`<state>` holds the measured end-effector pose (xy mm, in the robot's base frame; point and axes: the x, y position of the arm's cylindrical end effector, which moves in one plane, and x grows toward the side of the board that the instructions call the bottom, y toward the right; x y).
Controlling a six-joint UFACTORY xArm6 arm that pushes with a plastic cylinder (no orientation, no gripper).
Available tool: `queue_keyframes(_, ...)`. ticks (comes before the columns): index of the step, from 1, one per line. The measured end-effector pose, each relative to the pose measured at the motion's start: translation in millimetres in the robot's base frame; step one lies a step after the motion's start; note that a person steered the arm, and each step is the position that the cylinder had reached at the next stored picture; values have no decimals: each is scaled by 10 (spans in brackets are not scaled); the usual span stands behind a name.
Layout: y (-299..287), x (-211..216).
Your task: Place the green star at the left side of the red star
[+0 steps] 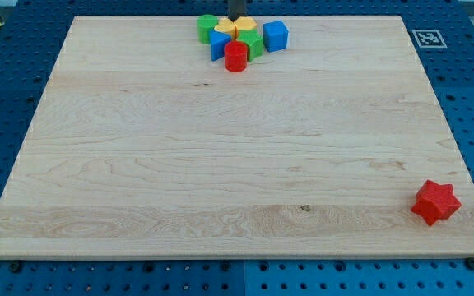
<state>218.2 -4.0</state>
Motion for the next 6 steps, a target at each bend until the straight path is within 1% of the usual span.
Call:
queue_keyframes(1,11,284)
queue_keyframes(3,181,488)
queue_keyframes(4,181,657)
queue_keyframes(5,299,788)
queue_keyframes(6,496,1029)
